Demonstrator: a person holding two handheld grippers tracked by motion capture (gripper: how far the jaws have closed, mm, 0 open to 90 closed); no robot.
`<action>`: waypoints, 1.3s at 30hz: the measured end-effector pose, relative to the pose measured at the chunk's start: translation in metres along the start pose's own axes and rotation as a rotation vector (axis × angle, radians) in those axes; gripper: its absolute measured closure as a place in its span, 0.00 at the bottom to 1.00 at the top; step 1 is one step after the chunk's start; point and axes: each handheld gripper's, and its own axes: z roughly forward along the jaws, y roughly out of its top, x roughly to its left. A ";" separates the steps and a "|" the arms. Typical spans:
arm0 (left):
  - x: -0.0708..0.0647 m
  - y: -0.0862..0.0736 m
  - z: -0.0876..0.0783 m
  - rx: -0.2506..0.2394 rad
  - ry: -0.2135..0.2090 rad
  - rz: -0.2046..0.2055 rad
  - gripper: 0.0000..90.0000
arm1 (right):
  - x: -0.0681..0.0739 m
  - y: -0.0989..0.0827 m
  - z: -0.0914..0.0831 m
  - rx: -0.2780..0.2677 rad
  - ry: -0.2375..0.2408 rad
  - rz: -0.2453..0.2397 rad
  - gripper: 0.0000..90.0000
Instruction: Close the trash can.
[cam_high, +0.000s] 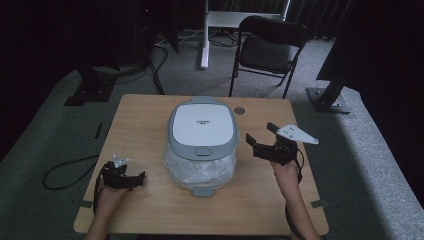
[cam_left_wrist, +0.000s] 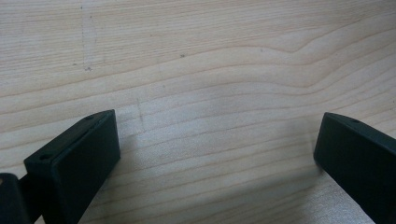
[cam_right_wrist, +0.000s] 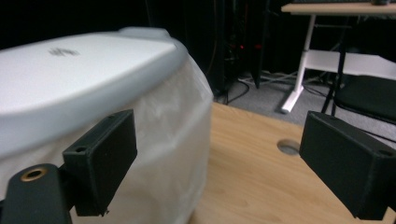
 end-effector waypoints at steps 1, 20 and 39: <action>0.000 0.000 0.000 0.000 0.000 0.000 0.01 | 0.000 0.000 0.000 0.000 0.000 0.000 0.12; 0.000 0.000 0.000 0.002 0.000 0.003 0.01 | -0.031 -0.057 -0.001 0.055 -0.092 0.063 0.12; 0.000 0.000 0.000 0.002 0.000 0.002 0.01 | -0.073 -0.117 -0.009 0.153 -0.278 0.153 0.12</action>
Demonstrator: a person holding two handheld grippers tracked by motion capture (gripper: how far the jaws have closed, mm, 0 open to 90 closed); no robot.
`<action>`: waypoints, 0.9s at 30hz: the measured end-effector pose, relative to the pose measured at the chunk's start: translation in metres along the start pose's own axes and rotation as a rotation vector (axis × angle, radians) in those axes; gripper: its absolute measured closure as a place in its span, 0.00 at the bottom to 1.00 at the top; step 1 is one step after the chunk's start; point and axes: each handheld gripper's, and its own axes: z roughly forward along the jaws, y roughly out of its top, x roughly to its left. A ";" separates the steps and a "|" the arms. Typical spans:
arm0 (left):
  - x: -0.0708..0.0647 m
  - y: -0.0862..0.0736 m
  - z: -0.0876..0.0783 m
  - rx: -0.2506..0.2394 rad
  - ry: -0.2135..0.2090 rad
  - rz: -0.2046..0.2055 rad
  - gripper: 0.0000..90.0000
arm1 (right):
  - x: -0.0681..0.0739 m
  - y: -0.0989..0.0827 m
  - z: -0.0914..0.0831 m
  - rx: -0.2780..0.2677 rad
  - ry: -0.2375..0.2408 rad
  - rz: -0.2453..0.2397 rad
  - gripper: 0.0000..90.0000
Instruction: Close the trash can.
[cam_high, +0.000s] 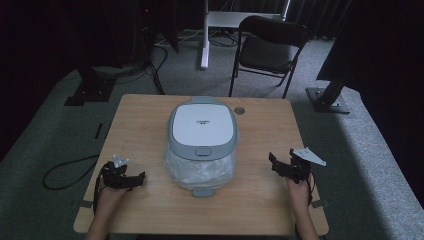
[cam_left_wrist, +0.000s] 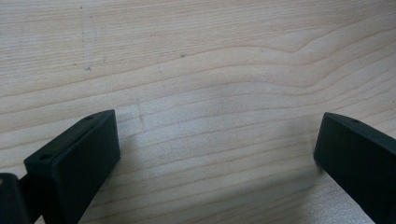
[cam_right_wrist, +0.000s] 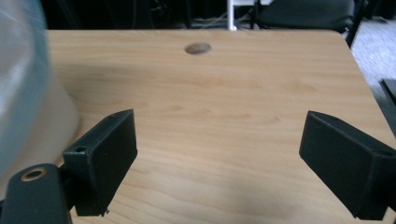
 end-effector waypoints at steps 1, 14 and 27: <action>0.000 0.000 0.000 0.000 0.000 0.000 0.01 | -0.003 -0.003 0.000 0.007 -0.012 0.007 0.12; 0.000 0.000 0.000 0.000 0.000 0.000 0.01 | -0.030 -0.029 0.007 0.121 -0.118 0.035 0.12; 0.000 0.000 0.000 -0.001 -0.003 0.000 0.01 | -0.038 -0.044 0.008 0.230 -0.232 0.055 0.12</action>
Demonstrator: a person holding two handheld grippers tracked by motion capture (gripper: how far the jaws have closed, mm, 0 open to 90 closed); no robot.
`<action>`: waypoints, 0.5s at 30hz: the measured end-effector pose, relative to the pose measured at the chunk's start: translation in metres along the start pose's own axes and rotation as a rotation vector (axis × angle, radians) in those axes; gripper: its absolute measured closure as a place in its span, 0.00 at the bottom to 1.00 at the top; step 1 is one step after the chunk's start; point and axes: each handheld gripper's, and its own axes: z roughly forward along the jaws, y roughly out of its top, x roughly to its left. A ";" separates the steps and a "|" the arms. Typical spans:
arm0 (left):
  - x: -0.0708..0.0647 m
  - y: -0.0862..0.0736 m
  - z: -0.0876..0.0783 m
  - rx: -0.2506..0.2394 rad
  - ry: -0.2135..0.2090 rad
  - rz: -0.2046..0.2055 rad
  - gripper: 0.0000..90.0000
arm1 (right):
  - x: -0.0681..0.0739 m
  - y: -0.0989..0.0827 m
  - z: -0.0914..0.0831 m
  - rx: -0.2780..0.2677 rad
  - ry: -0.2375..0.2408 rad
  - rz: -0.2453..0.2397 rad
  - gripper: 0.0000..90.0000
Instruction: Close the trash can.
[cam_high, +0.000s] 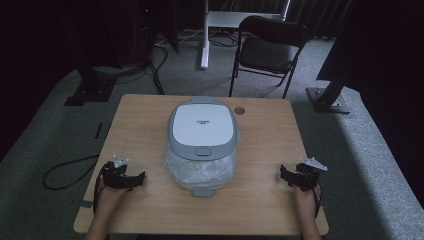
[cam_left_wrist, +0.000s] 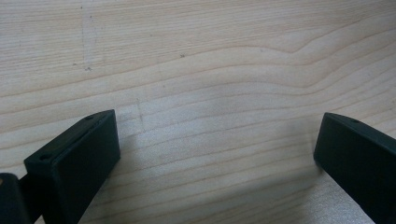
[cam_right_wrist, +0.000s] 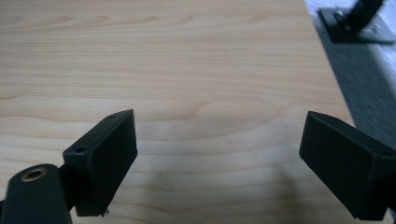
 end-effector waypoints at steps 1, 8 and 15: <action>0.000 0.000 0.000 0.000 0.000 0.000 0.01 | -0.001 0.000 0.001 0.008 -0.016 0.003 0.12; 0.000 0.000 0.000 0.001 0.002 0.000 0.01 | -0.008 -0.002 0.006 0.076 -0.066 0.034 0.13; 0.000 0.000 0.000 0.000 0.002 0.000 0.01 | -0.006 -0.003 0.007 0.077 -0.086 0.032 0.13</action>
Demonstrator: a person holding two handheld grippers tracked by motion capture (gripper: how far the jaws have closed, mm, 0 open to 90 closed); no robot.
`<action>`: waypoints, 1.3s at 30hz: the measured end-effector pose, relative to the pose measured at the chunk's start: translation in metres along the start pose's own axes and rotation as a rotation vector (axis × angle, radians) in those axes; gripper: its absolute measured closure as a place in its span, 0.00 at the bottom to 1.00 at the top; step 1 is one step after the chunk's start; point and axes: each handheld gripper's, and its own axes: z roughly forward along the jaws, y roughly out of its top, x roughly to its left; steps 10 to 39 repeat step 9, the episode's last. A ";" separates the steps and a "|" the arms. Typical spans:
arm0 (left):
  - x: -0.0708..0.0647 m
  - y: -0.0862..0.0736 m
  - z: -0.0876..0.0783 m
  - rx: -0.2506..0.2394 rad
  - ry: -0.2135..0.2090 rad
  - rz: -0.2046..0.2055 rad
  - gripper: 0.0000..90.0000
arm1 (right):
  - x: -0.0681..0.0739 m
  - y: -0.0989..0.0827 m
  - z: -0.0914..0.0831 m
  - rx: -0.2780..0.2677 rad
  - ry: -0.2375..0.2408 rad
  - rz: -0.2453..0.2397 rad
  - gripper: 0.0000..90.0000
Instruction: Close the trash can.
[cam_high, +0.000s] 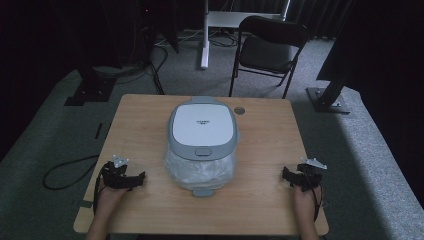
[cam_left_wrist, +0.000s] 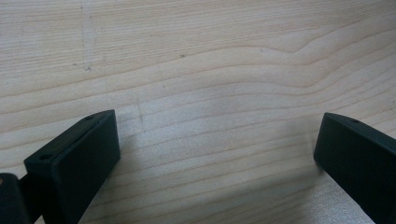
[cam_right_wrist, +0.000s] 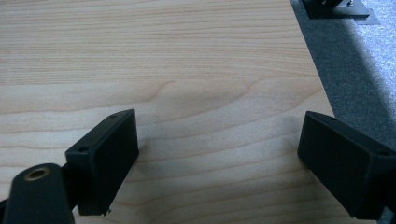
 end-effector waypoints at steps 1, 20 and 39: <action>0.000 0.000 0.000 0.000 0.000 -0.001 0.01 | 0.000 0.000 0.000 0.000 0.000 0.000 0.13; 0.000 0.000 0.000 0.000 0.000 -0.001 0.01 | 0.000 0.000 0.000 0.002 -0.001 0.004 0.13; 0.000 0.000 0.000 0.000 0.000 -0.001 0.01 | 0.000 0.000 0.000 0.002 -0.001 0.004 0.13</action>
